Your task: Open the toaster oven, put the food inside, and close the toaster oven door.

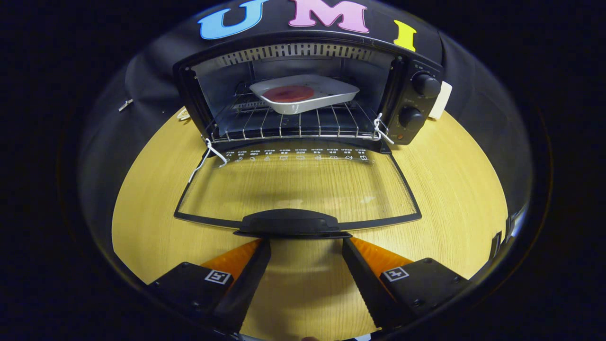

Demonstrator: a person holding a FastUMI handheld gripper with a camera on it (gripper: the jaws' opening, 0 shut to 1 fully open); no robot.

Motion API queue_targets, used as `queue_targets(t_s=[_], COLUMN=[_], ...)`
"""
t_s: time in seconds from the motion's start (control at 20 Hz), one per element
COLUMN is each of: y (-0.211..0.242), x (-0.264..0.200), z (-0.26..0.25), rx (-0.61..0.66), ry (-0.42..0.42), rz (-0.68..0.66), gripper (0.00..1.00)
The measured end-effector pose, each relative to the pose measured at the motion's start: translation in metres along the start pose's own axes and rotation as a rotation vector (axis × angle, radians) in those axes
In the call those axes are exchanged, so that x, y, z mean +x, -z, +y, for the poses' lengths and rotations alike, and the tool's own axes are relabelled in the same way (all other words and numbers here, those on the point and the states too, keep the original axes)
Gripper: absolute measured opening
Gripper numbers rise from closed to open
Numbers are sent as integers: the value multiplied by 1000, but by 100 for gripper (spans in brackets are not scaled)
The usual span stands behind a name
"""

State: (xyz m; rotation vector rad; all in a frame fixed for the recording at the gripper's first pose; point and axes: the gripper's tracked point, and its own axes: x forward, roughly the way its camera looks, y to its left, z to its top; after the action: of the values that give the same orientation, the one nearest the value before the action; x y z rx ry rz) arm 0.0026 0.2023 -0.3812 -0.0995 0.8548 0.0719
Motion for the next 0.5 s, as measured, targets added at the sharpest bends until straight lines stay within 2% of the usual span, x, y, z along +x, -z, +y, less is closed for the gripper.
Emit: queue_targets(t_s=[0.5], y=[-29], x=[-39], z=[2], rx=[-41], ry=[-56], rz=[-107], gripper=[100])
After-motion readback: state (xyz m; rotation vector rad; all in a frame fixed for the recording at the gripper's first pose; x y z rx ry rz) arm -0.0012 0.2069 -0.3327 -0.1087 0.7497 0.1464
